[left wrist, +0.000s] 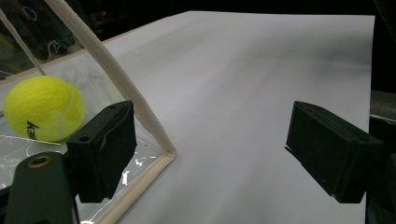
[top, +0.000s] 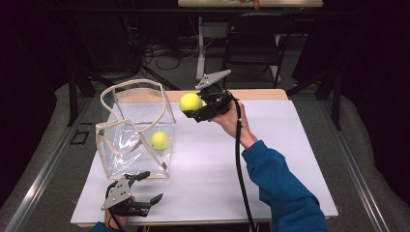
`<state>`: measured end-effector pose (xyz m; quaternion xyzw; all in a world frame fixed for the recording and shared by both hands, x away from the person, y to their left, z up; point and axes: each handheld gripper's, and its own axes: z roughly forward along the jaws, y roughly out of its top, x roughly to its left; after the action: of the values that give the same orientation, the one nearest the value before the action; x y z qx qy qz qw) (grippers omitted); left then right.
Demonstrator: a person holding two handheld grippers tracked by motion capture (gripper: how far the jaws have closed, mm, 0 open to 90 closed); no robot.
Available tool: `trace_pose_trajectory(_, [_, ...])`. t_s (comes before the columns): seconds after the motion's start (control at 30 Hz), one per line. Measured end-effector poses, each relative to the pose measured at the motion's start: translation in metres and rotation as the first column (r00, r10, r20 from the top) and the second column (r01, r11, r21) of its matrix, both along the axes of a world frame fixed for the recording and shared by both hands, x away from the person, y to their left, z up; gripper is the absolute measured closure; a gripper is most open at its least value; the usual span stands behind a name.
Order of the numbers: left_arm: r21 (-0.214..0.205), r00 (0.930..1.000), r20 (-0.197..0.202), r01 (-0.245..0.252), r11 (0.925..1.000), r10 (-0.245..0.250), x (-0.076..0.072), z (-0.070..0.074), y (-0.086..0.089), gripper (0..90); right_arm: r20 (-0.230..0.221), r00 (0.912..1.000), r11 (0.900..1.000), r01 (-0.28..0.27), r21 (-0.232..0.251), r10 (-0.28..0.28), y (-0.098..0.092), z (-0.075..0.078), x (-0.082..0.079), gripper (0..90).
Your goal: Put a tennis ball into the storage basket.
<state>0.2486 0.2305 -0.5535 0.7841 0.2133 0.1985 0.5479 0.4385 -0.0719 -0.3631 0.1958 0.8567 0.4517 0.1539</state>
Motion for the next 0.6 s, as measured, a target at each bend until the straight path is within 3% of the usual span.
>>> trace_pose_trajectory(0.6, [-0.004, 1.0000, 0.000, -0.001, 1.0000, 0.001, 0.001, 0.000, 0.001, 15.8, 0.003, 0.9999, 0.9999, -0.011, 0.002, 0.011, 0.014, 0.005, 0.007, 26.2])
